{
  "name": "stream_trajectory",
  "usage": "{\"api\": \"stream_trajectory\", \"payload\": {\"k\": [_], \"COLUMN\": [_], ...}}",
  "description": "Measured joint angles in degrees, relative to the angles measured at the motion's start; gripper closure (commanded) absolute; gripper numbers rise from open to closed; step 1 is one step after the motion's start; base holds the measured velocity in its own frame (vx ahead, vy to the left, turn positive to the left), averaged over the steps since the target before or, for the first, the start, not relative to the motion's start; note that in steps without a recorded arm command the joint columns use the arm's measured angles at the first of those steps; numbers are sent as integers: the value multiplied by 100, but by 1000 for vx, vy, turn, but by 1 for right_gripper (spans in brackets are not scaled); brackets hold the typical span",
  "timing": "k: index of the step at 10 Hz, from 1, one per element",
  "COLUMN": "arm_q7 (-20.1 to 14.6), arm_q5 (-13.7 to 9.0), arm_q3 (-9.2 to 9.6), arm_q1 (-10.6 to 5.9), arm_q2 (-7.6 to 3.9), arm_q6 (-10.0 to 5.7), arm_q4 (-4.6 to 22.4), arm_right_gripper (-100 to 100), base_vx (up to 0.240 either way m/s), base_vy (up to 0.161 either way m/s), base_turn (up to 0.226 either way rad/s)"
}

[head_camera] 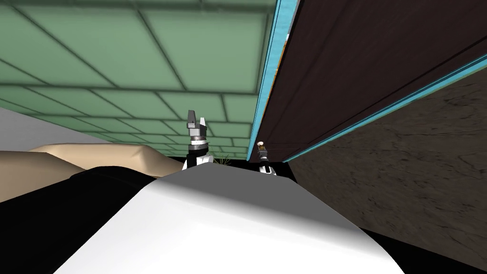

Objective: Pull the door open

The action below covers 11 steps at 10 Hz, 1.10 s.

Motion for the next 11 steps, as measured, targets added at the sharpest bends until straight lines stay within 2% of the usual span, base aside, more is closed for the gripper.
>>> {"api": "stream_trajectory", "payload": {"k": [2, 5, 8, 11], "arm_q7": [-79, -288, -578, -802], "arm_q5": [-26, -86, -196, -273], "arm_q3": [2, -3, -40, -49], "arm_q1": [1, 60, 16, 9], "arm_q2": [-28, -116, -245, -303], "arm_q6": [-7, 27, -20, -20], "arm_q4": [49, -28, 36, 10], "arm_right_gripper": [100, 100, 100, 100], "base_vx": [-189, -178, -166, -130], "base_vy": [-74, -27, -31, -20], "base_turn": [59, 68, 77, 69]}}
